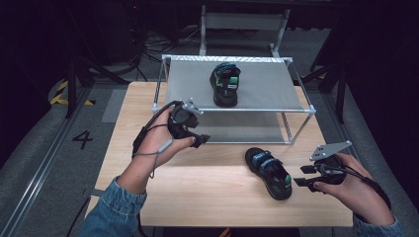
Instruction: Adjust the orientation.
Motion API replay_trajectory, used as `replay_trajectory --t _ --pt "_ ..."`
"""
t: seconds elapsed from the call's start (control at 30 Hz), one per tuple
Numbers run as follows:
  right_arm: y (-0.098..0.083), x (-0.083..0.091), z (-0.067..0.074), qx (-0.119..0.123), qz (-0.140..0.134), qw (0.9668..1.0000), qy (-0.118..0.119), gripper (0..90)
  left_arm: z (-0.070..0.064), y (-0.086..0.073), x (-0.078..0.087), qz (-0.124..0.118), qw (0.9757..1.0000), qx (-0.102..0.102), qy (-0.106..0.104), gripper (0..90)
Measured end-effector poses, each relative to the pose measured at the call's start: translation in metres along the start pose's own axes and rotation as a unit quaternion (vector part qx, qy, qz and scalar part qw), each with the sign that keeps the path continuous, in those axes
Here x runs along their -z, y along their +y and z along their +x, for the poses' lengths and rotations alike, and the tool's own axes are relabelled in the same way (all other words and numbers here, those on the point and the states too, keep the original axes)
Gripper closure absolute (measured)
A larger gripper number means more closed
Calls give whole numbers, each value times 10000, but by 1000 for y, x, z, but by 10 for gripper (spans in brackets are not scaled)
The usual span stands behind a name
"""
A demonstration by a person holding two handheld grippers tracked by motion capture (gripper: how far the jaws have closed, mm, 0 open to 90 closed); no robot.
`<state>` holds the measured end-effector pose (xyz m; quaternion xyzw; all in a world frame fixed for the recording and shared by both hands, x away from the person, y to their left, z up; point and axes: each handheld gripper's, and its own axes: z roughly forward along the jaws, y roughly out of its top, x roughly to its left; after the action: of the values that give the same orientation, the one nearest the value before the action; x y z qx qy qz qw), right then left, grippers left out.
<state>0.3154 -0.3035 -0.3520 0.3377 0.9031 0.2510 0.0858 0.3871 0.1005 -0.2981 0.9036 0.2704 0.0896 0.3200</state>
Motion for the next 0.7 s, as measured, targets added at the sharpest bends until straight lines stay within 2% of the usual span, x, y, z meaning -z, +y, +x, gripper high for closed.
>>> replay_trajectory --t 0.1,0.17,0.23,0.33,0.47,0.5,0.6,0.7 --pt "3 -5 4 69 47 9999 71 504 -4 -10 -4 56 9999 1 102 405" --pt "5 -10 5 123 78 9999 85 507 -6 -16 -6 177 9997 -58 130 399" --pt "7 -14 7 146 122 9998 109 505 -8 -20 -6 141 9998 -104 77 394" --pt "9 -21 8 175 157 9997 118 522 -10 -27 -8 120 9999 -63 43 390" --pt "10 -26 7 205 204 9995 116 577 -10 -33 -10 208 9998 5 15 388" --pt "11 -27 7 273 228 9993 92 593 -8 -34 -10 227 9997 -6 34 387" --pt "12 -29 7 350 280 9989 95 706 -6 -37 -10 197 9998 66 61 385" --pt "15 -28 10 454 320 9984 117 759 -4 -40 -11 218 9997 119 29 386"
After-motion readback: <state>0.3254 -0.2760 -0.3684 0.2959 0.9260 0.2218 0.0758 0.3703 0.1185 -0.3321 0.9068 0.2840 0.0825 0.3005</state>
